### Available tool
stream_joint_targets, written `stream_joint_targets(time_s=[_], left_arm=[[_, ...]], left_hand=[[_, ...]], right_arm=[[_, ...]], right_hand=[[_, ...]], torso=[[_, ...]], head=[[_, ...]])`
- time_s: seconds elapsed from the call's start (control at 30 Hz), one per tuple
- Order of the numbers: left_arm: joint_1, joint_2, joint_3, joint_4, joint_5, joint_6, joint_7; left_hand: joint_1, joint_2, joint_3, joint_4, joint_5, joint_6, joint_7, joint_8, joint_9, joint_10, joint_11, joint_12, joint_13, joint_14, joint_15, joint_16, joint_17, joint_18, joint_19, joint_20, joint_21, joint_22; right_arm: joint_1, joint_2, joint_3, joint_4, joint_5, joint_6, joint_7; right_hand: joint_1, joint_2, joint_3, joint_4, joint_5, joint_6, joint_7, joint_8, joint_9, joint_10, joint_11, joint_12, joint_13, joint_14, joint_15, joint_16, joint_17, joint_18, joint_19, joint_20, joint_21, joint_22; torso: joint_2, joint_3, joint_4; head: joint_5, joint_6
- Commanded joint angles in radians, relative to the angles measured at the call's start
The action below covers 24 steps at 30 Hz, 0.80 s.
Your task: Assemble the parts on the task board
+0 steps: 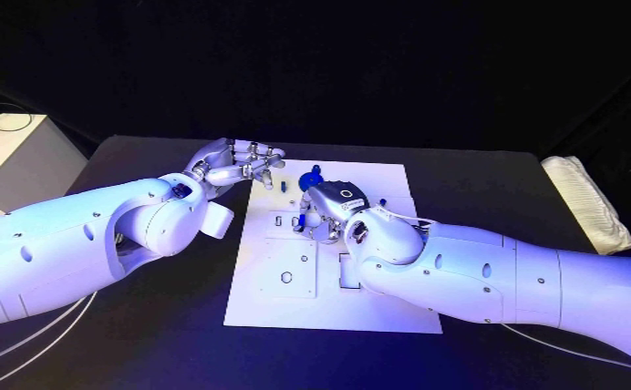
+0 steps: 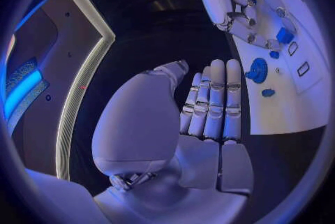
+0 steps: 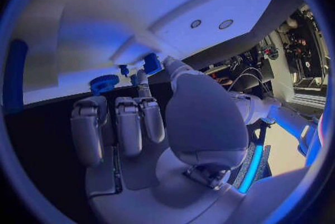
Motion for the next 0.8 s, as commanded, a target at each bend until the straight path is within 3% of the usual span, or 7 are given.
stream_joint_targets(time_s=[0.03,0.27,0.37,0.43,0.57,0.67,0.8], left_arm=[[0.001,0.001,0.001,0.003,-0.001,0.015,0.002],[0.001,0.001,0.001,0.000,-0.027,-0.012,-0.019],[0.001,0.002,0.001,-0.004,-0.054,-0.039,-0.056],[0.001,0.003,0.001,-0.008,-0.094,-0.055,-0.092],[0.001,0.004,0.001,-0.015,-0.169,-0.057,-0.162],[0.002,0.007,0.001,-0.021,-0.244,-0.034,-0.243],[0.005,0.014,0.001,-0.025,-0.363,0.015,-0.374]], left_hand=[[-0.008,0.001,0.002,0.001,-0.006,0.003,-0.003,0.003,0.001,0.006,-0.002,0.006,0.002,0.000,-0.006,0.005,0.001,0.014,-0.009,0.000,0.004,0.001],[-0.010,-0.001,0.001,-0.001,-0.007,-0.001,-0.004,0.005,0.004,0.016,-0.005,0.014,0.006,0.014,-0.009,0.030,0.010,0.015,-0.004,-0.002,0.018,0.008],[-0.018,0.000,-0.019,-0.010,-0.011,0.034,-0.017,0.041,0.022,0.094,-0.029,0.091,0.050,0.063,-0.028,0.115,0.050,0.016,0.019,-0.015,0.058,0.028],[-0.045,0.004,-0.062,-0.005,-0.010,0.031,-0.032,0.080,0.045,0.108,-0.047,0.207,0.135,0.201,-0.045,0.345,0.277,0.005,0.086,-0.032,0.141,0.108],[-0.095,0.017,-0.129,0.025,-0.003,0.004,-0.053,0.170,0.108,-0.002,-0.060,0.512,0.377,0.329,-0.061,0.564,0.532,-0.024,0.194,-0.047,0.273,0.280],[-0.133,0.030,-0.157,0.030,-0.002,-0.017,-0.055,0.222,0.145,-0.060,-0.065,0.672,0.495,0.378,-0.062,0.627,0.617,-0.034,0.239,-0.049,0.322,0.352],[-0.145,0.040,-0.164,0.033,0.000,-0.031,-0.057,0.245,0.163,-0.078,-0.068,0.735,0.537,0.403,-0.064,0.653,0.656,-0.040,0.262,-0.053,0.343,0.383]], right_arm=[[-0.001,-0.002,0.000,0.006,-0.014,-0.023,-0.002],[0.000,-0.025,0.001,0.041,-0.021,-0.061,-0.001],[0.007,-0.045,0.005,0.070,-0.025,-0.077,-0.001],[0.014,-0.068,0.009,0.098,-0.027,-0.091,0.000],[0.031,-0.114,0.017,0.144,-0.017,-0.106,0.006],[0.049,-0.163,0.021,0.178,0.027,-0.118,0.031],[0.081,-0.249,0.025,0.226,0.200,-0.134,0.095]], right_hand=[[-0.015,-0.003,-0.018,0.001,0.006,-0.012,0.001,-0.007,-0.003,0.047,0.009,-0.007,0.209,0.103,0.009,0.004,0.263,-0.014,0.105,0.011,0.002,0.263],[-0.025,-0.001,-0.051,0.002,0.007,-0.034,0.007,-0.017,-0.009,0.042,0.014,-0.013,0.204,0.103,0.013,0.004,0.263,-0.014,0.105,0.014,0.002,0.263],[-0.024,0.000,-0.053,0.001,0.007,-0.038,0.008,-0.019,-0.010,0.042,0.015,-0.013,0.204,0.103,0.014,0.004,0.263,-0.014,0.105,0.015,0.002,0.263],[-0.024,0.000,-0.059,0.002,0.007,-0.045,0.011,-0.023,-0.013,0.041,0.017,-0.014,0.203,0.103,0.016,0.004,0.263,-0.014,0.105,0.016,0.002,0.263],[-0.025,0.000,-0.063,0.002,0.007,-0.048,0.012,-0.025,-0.014,0.039,0.018,-0.017,0.200,0.103,0.017,0.004,0.263,-0.014,0.105,0.017,0.002,0.263],[-0.026,0.000,-0.064,0.002,0.007,-0.050,0.013,-0.026,-0.014,0.038,0.019,-0.018,0.200,0.103,0.017,0.004,0.263,-0.014,0.105,0.017,0.002,0.263],[-0.002,0.009,-0.062,-0.001,0.008,-0.059,0.017,-0.032,-0.018,0.033,0.023,-0.023,0.196,0.103,0.021,0.004,0.263,-0.014,0.105,0.021,0.002,0.263]], torso=[[0.001,-0.0001,0.0011],[-0.002,0.0013,-0.0018],[-0.003,0.0028,-0.0038],[-0.005,0.0050,-0.0062],[-0.010,0.0096,-0.0119],[-0.016,0.0133,-0.0135],[-0.023,0.0170,-0.0169]], head=[[-0.001,0.000],[0.000,-0.001],[0.002,0.001],[0.002,0.003],[0.008,0.001],[0.015,-0.001],[0.022,-0.004]])
